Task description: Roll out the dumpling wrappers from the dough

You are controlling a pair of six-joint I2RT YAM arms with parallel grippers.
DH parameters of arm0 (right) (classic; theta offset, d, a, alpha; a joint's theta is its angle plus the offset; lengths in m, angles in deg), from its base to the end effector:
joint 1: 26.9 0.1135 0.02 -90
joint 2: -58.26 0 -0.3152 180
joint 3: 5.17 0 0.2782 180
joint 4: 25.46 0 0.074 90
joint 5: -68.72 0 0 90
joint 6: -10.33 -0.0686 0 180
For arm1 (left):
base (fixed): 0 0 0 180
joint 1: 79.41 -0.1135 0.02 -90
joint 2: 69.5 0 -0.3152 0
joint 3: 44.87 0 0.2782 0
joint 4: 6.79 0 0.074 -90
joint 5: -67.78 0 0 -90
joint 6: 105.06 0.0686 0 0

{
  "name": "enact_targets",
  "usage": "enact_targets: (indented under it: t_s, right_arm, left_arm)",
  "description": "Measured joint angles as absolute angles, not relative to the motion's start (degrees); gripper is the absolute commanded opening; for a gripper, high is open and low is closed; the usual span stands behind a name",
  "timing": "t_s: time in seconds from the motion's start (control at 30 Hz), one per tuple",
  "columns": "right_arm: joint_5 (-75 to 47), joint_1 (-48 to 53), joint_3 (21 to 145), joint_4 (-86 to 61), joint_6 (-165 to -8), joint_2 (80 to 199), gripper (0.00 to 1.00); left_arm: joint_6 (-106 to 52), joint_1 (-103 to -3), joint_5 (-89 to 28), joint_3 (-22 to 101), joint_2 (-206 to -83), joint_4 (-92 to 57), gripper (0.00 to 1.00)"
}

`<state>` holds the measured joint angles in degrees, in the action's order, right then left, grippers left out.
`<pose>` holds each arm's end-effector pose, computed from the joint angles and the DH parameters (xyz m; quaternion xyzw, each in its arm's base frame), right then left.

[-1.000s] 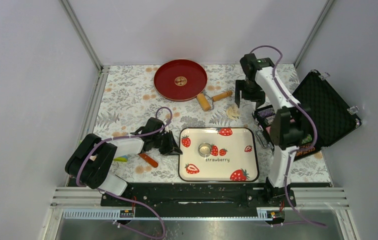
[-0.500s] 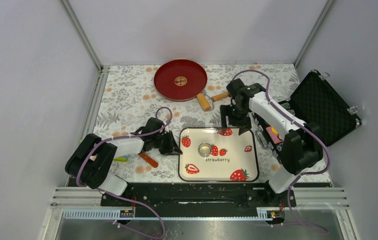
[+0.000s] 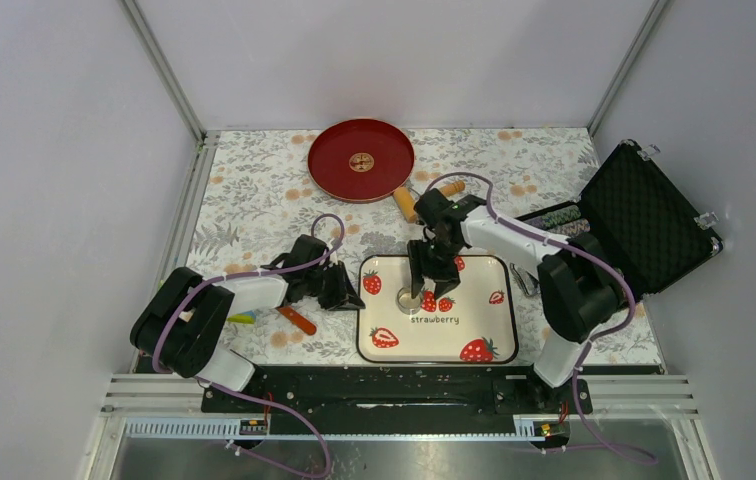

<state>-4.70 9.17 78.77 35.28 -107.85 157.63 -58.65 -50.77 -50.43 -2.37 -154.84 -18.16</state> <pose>0.2899 0.2354 0.2148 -0.0849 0.9788 0.1846 0.0248 0.2276 -0.1612 0.1294 -0.0458 0.9248 -0.3630 0.1041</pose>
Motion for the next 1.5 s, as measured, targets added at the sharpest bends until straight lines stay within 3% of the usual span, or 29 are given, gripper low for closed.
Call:
enact_targets:
  t_s: [0.27,0.77,1.1,1.5]
  right_arm:
    - [-4.02,10.42,78.11,31.78,-109.16,163.36,0.44]
    - [-5.20,10.55,77.06,30.54,-109.67,165.80,0.04]
    - [-6.78,10.60,78.20,34.32,-109.29,161.24,0.00]
    - [-10.67,10.60,89.45,41.86,-106.85,157.24,0.00]
  left_arm:
    - [-58.67,-50.73,-50.38,-2.37,-154.84,-18.16,0.00]
    - [-58.87,-50.51,-50.14,-2.37,-154.84,-17.98,0.00]
    - [-58.89,-50.49,-50.14,-2.37,-154.84,-17.98,0.00]
    - [-58.89,-50.49,-50.14,-2.39,-154.84,-17.98,0.00]
